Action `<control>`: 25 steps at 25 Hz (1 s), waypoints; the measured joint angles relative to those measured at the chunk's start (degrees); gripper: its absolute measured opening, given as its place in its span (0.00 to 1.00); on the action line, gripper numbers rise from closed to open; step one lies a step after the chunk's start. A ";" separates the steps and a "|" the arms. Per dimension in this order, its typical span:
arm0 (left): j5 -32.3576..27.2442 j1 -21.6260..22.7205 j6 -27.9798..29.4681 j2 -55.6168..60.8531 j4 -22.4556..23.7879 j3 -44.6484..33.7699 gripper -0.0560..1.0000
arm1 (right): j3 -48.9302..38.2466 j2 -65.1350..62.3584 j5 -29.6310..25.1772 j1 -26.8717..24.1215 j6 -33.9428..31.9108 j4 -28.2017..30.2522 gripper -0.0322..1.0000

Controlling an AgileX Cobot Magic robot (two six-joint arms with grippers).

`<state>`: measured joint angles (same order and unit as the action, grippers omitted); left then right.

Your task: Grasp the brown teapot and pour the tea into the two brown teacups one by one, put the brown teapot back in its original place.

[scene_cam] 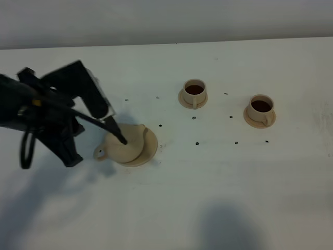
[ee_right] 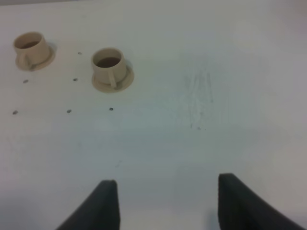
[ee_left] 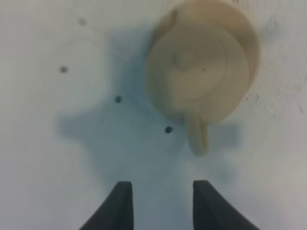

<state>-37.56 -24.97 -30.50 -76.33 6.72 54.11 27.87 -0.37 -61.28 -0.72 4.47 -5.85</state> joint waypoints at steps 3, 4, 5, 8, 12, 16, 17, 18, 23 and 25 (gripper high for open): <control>-2.21 0.00 1.12 7.06 0.00 0.00 0.39 | 0.00 0.00 0.00 0.00 0.00 0.00 0.47; -2.90 0.00 1.77 9.62 0.00 0.00 0.39 | 0.00 0.00 0.00 0.00 0.00 0.00 0.47; -3.43 0.00 2.33 11.78 0.00 0.00 0.39 | 0.00 0.00 0.00 0.00 0.00 0.00 0.47; -3.83 0.00 2.89 20.08 0.00 0.00 0.39 | 0.00 0.00 0.00 0.00 0.00 0.00 0.47; -4.19 0.00 3.25 29.76 0.00 0.00 0.37 | 0.00 0.00 0.00 0.00 0.00 0.00 0.47; -4.61 0.00 7.06 36.92 0.00 0.00 0.33 | 0.00 0.00 0.00 0.00 0.00 0.00 0.47; -5.08 0.00 8.33 38.18 0.00 0.00 0.32 | 0.00 0.00 0.00 0.00 0.00 0.00 0.47; -5.85 0.00 10.07 39.26 0.00 0.00 0.32 | 0.00 0.00 0.00 0.00 0.00 0.00 0.47; -12.26 0.00 17.78 42.89 0.00 0.00 0.30 | 0.00 0.00 0.00 0.00 0.00 0.00 0.47; -14.71 0.00 19.92 44.53 0.00 0.00 0.30 | 0.00 0.00 0.00 0.00 0.00 0.00 0.47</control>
<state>-52.27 -24.97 -10.58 -31.80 6.72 54.11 27.87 -0.37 -61.28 -0.72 4.47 -5.85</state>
